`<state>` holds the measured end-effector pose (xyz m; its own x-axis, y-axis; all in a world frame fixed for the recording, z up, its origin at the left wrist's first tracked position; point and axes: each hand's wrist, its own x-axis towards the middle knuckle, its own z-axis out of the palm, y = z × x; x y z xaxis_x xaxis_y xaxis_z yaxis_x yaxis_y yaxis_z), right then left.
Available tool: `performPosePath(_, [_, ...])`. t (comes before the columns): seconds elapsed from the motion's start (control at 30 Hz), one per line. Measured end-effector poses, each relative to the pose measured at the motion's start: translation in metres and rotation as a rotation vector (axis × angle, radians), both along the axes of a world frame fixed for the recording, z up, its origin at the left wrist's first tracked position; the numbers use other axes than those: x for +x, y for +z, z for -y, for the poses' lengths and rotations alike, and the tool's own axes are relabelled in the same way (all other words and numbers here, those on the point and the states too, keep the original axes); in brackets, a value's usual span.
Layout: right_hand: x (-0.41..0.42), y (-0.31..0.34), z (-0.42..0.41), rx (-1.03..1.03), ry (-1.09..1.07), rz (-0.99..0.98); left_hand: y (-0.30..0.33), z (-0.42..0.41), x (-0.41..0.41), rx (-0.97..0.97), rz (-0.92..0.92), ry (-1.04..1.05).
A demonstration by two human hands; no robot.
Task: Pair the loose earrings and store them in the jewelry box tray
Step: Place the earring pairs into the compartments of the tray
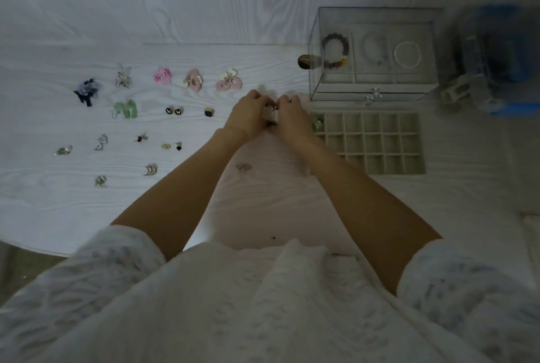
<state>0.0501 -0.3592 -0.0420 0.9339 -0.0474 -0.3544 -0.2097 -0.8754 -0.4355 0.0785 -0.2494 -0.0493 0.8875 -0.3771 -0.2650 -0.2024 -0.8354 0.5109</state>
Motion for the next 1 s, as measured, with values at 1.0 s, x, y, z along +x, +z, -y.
performPosePath(1.0, [-0.057,0.018,0.110,0.214,-0.377,0.245,0.022,0.102,-0.026,-0.133,0.035,-0.087])
